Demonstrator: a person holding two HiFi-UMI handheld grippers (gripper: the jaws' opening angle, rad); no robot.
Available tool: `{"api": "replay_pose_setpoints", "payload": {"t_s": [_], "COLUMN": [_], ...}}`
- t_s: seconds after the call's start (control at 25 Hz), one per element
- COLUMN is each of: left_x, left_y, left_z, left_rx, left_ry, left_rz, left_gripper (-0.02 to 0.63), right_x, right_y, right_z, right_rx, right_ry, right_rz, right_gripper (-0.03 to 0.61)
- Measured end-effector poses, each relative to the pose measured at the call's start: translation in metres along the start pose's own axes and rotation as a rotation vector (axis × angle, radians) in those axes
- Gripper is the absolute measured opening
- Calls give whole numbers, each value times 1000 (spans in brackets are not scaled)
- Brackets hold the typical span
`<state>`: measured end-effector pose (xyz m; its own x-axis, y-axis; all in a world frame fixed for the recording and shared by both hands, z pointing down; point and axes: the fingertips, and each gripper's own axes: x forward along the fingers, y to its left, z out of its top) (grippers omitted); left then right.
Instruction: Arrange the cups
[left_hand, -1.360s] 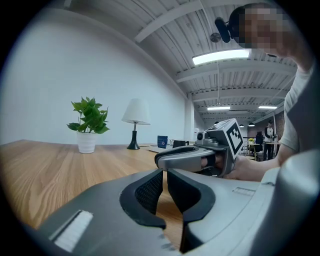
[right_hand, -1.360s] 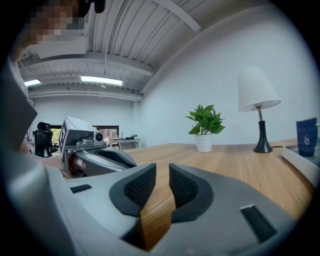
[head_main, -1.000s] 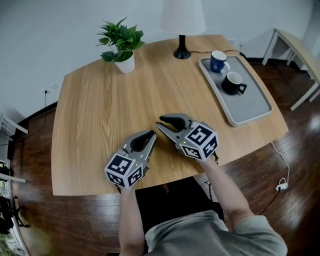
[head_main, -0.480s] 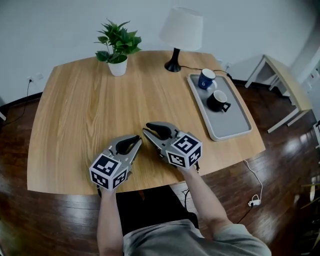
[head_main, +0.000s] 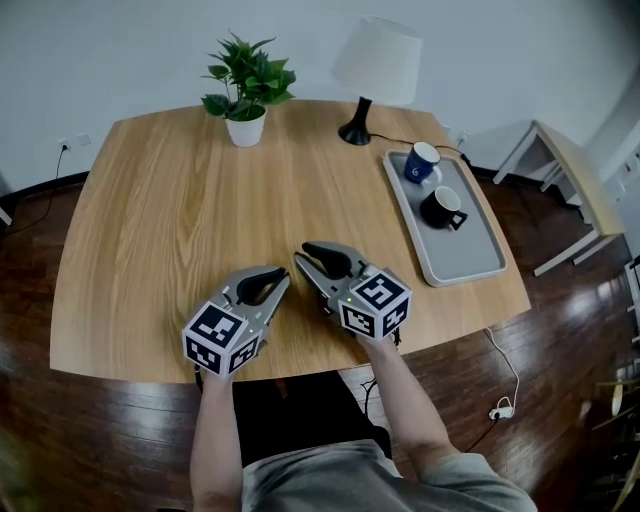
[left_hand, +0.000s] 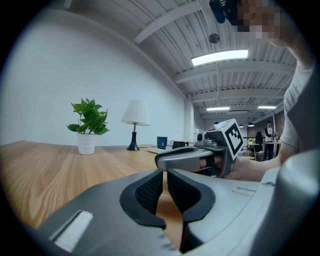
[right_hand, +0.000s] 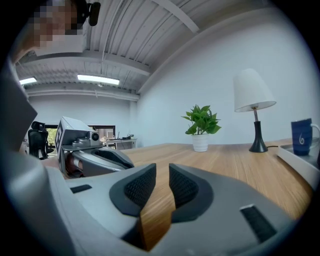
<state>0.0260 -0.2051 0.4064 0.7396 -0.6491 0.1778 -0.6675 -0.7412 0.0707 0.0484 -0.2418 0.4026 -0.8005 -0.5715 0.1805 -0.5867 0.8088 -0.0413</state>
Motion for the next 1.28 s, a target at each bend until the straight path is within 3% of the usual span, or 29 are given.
{"api": "replay_pose_setpoints", "payload": {"t_s": [1.28], "left_x": [0], "left_y": [2], "left_z": [1], "left_rx": [4], "left_ry": [-1], "left_rz": [0], "left_gripper": [35], "right_x": [2], "right_y": [5], "right_z": [1], "right_rx": [-3], "right_ry": [1], "right_rz": [28], "right_gripper": [77]}}
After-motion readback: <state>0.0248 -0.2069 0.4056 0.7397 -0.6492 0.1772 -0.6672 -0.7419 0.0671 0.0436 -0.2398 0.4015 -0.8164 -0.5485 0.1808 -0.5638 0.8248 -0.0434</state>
